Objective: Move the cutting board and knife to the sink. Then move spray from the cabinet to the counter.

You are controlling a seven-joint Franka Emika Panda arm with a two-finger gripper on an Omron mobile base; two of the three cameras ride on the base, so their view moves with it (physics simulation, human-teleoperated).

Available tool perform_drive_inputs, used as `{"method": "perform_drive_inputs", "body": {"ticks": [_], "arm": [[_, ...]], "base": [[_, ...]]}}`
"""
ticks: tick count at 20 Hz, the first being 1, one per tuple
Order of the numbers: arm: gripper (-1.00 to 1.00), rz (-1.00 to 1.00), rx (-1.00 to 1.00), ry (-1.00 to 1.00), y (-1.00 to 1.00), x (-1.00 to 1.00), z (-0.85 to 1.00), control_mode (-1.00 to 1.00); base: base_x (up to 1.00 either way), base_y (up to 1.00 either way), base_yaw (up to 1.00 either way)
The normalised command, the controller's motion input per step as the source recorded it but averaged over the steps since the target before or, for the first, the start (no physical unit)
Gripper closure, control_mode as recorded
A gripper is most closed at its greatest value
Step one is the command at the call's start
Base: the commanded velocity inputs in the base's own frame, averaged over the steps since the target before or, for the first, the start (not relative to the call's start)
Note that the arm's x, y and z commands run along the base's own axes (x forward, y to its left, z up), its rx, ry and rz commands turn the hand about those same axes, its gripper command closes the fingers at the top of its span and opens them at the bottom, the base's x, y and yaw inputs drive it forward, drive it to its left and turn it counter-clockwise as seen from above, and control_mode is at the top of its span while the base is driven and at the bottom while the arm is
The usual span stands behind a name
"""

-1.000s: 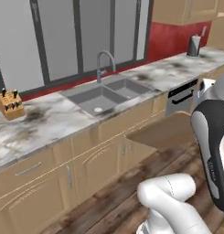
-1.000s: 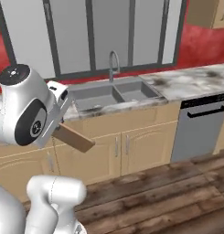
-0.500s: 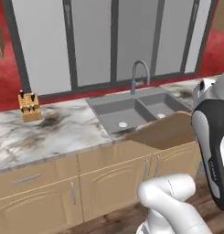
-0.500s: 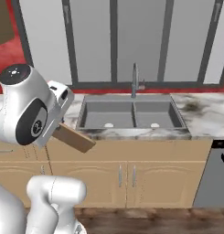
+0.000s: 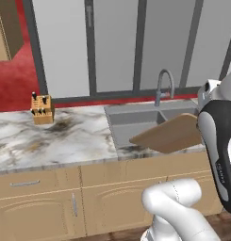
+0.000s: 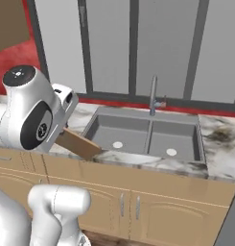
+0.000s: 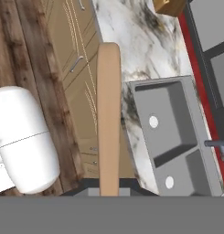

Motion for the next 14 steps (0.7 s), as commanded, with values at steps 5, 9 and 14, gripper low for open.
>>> {"method": "perform_drive_inputs", "body": {"ticks": [5, 9, 14], "arm": [[1.00, 0.00, 0.00, 0.00, 0.00, 0.00, 0.00, 1.00], [1.00, 0.00, 0.00, 0.00, 0.00, 0.00, 0.00, 1.00], [1.00, 0.00, 0.00, 0.00, 0.00, 0.00, 0.00, 1.00]], "base": [[0.10, -0.37, 0.09], [0.13, -0.66, 0.07], [0.23, -0.29, 0.02]]}}
